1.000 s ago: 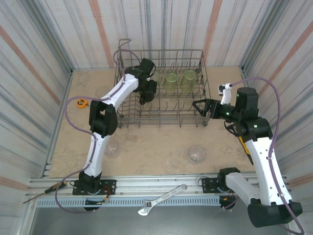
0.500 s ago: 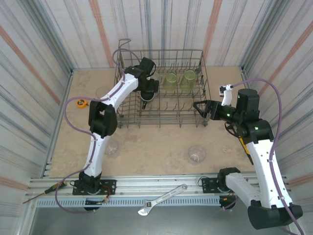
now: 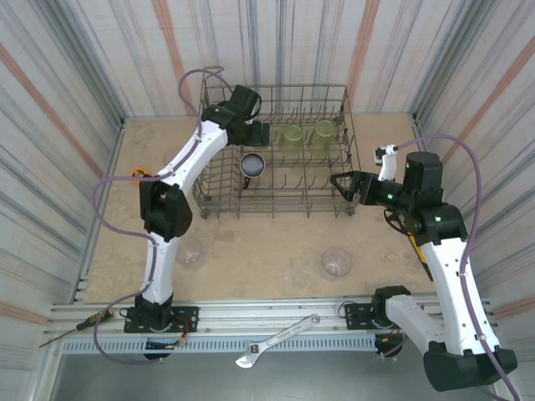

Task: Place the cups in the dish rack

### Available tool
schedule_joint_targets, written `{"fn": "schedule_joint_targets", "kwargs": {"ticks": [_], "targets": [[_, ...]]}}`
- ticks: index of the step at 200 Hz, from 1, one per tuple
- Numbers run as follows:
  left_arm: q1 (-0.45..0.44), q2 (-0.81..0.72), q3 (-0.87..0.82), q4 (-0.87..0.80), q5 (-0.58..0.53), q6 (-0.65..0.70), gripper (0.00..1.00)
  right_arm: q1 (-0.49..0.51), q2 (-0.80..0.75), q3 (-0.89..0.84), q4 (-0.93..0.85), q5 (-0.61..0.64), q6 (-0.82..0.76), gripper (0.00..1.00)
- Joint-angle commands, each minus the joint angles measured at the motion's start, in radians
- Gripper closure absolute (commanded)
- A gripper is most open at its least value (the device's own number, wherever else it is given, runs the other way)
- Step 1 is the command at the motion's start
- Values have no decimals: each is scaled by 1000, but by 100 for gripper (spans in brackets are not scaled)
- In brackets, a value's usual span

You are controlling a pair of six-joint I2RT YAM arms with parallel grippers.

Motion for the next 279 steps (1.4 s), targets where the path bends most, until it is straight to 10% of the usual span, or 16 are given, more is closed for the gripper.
{"fn": "schedule_joint_targets", "kwargs": {"ticks": [1,121,225,279], "targets": [[-2,-73,-11,-2,14,-18,1,-8,-7,-20,-8,13,-14,1],[-30,-258,-107,16,104,105,1,-10,17,-22,-3,131,-2,1],[-51,-440,-329,100,-16,304,1,-13,104,137,-232,611,107,1],[-52,-559,-518,241,29,304,1,-110,181,179,-289,631,57,1]]}}
